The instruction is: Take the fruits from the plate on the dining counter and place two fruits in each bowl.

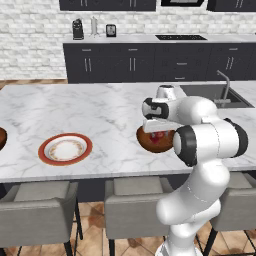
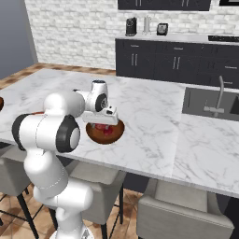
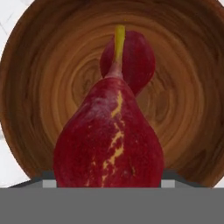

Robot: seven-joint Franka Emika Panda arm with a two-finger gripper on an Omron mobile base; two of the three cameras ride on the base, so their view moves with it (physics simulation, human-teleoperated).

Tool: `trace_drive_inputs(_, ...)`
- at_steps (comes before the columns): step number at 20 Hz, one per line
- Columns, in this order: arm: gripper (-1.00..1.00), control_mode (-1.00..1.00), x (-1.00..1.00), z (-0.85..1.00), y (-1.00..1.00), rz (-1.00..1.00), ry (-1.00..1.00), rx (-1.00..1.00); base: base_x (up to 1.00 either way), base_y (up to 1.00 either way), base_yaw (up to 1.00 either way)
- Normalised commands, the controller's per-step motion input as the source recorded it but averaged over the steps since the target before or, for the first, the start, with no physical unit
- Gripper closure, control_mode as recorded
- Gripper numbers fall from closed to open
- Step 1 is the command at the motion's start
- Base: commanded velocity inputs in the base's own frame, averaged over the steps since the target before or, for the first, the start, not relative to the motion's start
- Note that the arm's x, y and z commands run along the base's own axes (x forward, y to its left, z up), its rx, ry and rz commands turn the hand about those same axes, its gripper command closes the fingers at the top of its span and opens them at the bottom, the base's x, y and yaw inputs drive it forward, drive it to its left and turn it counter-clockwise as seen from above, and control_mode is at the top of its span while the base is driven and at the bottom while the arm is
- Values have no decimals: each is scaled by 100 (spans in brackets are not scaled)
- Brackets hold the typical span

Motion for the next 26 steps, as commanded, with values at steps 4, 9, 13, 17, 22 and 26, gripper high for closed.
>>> trace_drive_inputs(4, 100, -100, 9, -34, 0, 2, 0, 0, 0, 0, 0)
trace_drive_inputs(9, 100, -100, 3, -25, 0, 1, 0, 0, 0, 0, 0)
trace_drive_inputs(13, 100, -100, 1, -1, 0, 0, 0, 0, 0, 0, 0)
trace_drive_inputs(17, 100, -100, 21, 0, 0, 0, 1, 0, 0, 0, 0)
trace_drive_inputs(22, 100, -100, 53, -2, 0, 0, 2, 0, 0, 0, 0)
trace_drive_inputs(26, 100, -100, 29, -21, 0, 0, 1, 0, 0, 0, 0)
